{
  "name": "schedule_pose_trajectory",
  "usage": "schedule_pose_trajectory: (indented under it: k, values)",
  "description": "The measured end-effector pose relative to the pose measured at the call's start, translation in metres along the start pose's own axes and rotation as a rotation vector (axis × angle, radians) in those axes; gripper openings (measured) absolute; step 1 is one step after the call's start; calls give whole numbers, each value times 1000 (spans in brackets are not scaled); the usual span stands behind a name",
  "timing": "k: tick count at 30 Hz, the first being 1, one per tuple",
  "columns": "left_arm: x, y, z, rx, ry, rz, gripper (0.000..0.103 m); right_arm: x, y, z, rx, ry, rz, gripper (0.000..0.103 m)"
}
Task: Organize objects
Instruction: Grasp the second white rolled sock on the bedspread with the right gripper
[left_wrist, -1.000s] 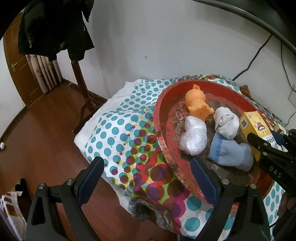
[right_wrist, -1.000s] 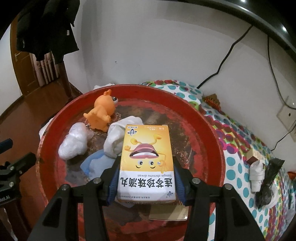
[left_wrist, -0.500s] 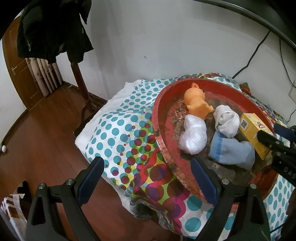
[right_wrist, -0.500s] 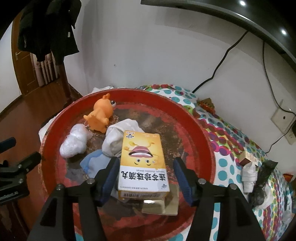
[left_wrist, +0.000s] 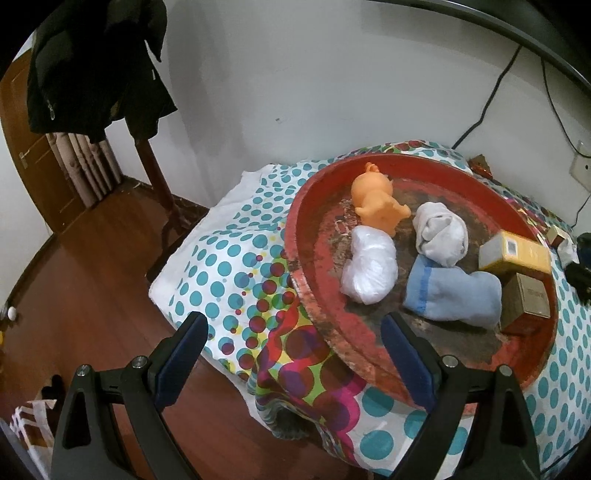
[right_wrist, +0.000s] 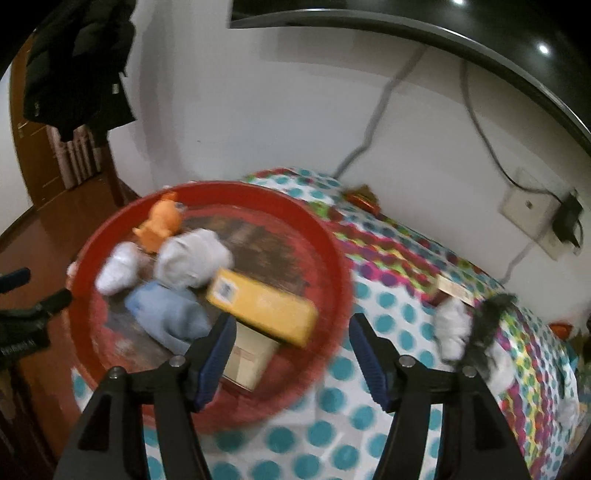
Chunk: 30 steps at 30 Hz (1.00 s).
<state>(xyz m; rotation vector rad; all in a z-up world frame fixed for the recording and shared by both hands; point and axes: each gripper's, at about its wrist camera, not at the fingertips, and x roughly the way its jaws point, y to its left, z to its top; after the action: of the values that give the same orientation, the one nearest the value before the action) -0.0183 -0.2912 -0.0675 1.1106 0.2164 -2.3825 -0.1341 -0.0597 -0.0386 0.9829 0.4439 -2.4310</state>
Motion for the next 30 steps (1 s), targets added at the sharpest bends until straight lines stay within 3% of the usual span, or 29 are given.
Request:
schedule_pose_trajectory:
  k: [12, 18, 30]
  values:
    - [-4, -23, -4, 65, -11, -23, 95, -5, -159, -67, 206, 81, -216, 66]
    - [-5, -28, -5, 72, -8, -47, 96, -1, -216, -74, 327, 69, -216, 66]
    - [-11, -46, -10, 133, -32, -29, 96, 45, -234, -67, 356, 94, -179, 66]
